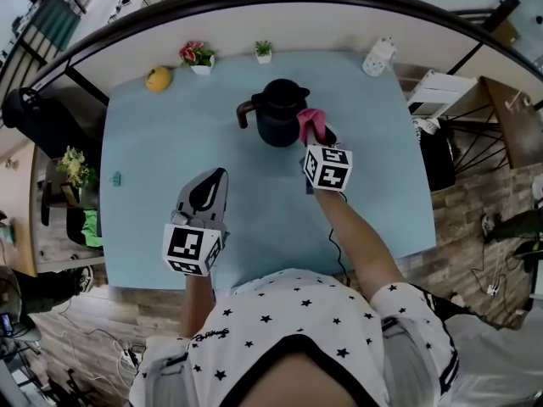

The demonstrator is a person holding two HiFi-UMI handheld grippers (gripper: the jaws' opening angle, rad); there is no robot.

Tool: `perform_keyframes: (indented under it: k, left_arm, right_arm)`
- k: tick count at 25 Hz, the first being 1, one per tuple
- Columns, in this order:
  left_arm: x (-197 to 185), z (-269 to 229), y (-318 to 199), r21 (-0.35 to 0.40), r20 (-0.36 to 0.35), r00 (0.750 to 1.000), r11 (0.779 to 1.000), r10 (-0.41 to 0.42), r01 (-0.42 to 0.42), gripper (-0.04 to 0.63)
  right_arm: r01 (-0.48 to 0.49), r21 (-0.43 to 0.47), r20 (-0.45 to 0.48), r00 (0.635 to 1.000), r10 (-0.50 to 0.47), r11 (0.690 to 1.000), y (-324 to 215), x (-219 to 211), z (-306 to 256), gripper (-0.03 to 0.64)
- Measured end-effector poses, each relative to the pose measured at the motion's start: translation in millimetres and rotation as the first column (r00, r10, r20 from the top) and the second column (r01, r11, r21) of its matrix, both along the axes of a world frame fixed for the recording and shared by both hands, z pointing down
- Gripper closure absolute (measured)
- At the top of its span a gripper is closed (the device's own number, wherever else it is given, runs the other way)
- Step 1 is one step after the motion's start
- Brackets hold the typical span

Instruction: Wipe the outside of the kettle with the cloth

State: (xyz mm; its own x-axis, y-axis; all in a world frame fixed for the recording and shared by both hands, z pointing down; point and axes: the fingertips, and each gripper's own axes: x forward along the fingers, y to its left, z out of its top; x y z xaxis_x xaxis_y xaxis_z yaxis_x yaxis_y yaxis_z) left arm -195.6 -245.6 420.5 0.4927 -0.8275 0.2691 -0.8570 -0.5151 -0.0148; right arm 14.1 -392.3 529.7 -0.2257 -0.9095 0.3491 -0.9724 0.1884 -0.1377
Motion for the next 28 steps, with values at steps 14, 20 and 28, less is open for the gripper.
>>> perform_keyframes:
  k: [14, 20, 28]
  left_arm:
    - [-7, 4, -9, -0.016, 0.018, 0.999, 0.999, -0.032, 0.032, 0.565]
    - [-6, 4, -10, -0.016, 0.011, 0.999, 0.999, -0.03, 0.03, 0.565]
    - [-2, 7, -4, -0.017, 0.003, 1.0, 1.0, -0.008, 0.008, 0.565]
  right_arm:
    - [-0.023, -0.03, 0.01, 1.0, 0.023, 0.999, -27, 19, 14, 0.558]
    - [-0.024, -0.02, 0.024, 0.999, 0.024, 1.0, -18, 22, 12, 0.558]
    - [-0.057, -0.02, 0.079, 0.995, 0.058, 0.998, 41, 21, 20, 0.558]
